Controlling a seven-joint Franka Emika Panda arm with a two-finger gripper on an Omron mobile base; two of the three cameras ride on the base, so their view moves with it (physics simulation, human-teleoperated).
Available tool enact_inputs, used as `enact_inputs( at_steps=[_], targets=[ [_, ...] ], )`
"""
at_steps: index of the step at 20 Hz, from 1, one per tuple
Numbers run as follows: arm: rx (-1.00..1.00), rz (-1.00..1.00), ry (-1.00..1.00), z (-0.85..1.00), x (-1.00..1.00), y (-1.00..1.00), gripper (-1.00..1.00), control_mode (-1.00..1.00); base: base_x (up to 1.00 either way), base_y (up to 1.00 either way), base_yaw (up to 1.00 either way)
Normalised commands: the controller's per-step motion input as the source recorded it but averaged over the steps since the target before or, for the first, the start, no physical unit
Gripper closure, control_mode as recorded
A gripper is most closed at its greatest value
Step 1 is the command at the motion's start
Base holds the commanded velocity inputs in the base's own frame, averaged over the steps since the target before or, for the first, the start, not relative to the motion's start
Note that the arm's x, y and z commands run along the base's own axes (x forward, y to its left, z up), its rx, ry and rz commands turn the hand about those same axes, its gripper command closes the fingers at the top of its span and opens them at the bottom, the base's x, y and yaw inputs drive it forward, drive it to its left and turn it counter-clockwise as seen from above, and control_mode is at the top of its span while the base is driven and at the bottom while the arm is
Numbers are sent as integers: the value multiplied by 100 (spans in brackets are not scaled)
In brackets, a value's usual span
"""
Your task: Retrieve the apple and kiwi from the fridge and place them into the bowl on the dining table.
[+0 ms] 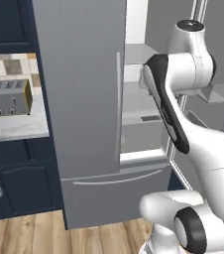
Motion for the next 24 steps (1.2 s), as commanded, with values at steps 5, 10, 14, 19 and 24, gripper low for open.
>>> enact_inputs(
  at_steps=[5,10,14,19,24],
  targets=[
    [8,8,1,-42,90,34,-100,-100,0,0,0],
    [0,5,-1,-25,72,40,-100,-100,0,0,0],
    [0,5,-17,-9,46,9,-100,-100,0,0,0],
    [0,7,-16,-15,62,0,-100,-100,0,0,0],
    [0,6,-1,-15,83,0,-100,-100,0,0,0]
  ],
)
